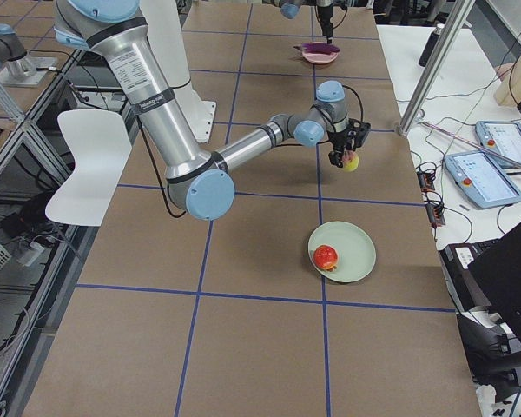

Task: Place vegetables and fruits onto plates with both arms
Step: 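Carry the peach with the right gripper onto the green plate beside the pomegranate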

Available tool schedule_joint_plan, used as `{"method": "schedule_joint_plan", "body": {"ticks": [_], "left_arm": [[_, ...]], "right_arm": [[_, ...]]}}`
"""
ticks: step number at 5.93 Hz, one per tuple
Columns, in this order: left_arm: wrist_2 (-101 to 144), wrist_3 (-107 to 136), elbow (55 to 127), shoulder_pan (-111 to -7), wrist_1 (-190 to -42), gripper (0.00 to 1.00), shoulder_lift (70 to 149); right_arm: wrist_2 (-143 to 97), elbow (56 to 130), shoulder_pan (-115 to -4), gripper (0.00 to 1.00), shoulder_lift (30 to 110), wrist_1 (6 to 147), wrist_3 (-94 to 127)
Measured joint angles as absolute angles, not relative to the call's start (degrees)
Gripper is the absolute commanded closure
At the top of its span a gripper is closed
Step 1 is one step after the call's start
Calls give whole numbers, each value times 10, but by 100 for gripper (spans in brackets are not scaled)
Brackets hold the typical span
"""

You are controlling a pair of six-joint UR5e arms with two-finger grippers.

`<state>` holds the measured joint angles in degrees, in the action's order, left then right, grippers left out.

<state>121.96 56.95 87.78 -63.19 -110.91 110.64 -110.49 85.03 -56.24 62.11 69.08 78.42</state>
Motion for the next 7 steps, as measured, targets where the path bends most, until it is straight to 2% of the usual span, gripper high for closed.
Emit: {"method": "schedule_joint_plan", "body": {"ticks": [2, 3, 7], "left_arm": [[1220, 577, 885, -632, -1109, 0, 1106], [1220, 577, 886, -632, -1109, 0, 1106], [1220, 591, 897, -632, -1108, 0, 1106]], "right_arm": [[-1110, 822, -606, 100, 668, 688, 695], [-1110, 812, -613, 2, 685, 686, 674], [-1138, 798, -654, 0, 722, 684, 588]]}}
